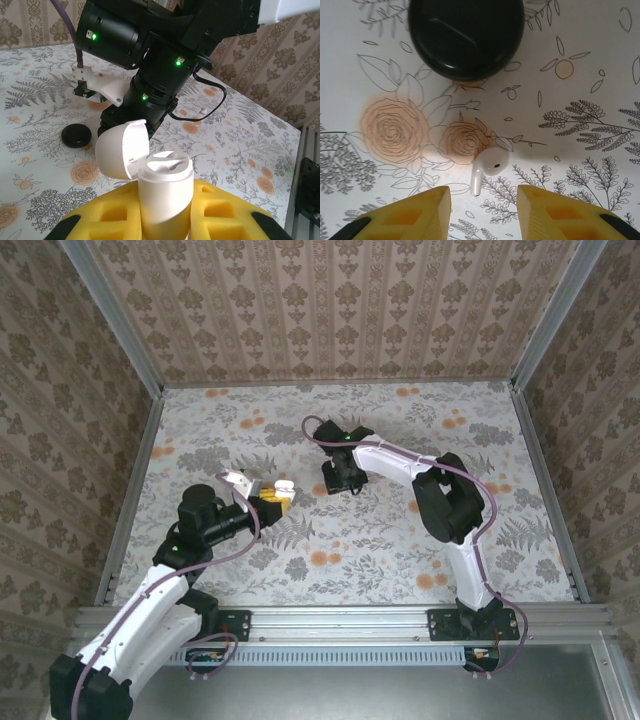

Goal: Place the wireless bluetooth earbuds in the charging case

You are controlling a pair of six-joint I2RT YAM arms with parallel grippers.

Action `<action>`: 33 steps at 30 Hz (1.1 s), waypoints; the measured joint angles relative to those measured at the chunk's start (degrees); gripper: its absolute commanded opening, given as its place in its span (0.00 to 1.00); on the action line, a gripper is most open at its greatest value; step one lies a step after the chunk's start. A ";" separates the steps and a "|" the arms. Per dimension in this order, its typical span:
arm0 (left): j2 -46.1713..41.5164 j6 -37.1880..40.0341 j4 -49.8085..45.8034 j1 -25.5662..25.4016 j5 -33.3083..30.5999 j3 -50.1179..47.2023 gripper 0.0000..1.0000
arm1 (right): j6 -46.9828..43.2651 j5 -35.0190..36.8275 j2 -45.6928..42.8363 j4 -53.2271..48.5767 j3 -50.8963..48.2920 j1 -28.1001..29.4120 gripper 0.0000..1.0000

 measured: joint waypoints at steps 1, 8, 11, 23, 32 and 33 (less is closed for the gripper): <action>0.04 0.00 0.00 0.00 -0.02 0.00 0.00 | 0.02 -0.02 0.13 -0.02 0.00 -0.20 0.39; 0.35 0.00 0.00 0.00 0.00 -0.07 0.00 | 0.92 -1.64 0.33 0.26 0.00 -2.19 0.38; 0.50 0.00 0.04 0.00 0.00 -0.37 0.00 | 1.11 -2.12 0.87 0.87 0.00 -2.69 0.38; 0.79 0.00 0.04 0.00 0.00 -0.63 0.00 | 1.33 -3.54 1.86 1.79 0.55 -2.89 0.35; 2.12 0.02 0.24 0.00 0.00 -0.63 0.00 | 2.34 -5.07 1.86 2.45 0.20 -1.68 0.35; 2.16 0.02 0.26 0.00 0.00 -0.63 0.00 | 2.56 -5.35 1.84 2.58 0.11 -1.49 0.35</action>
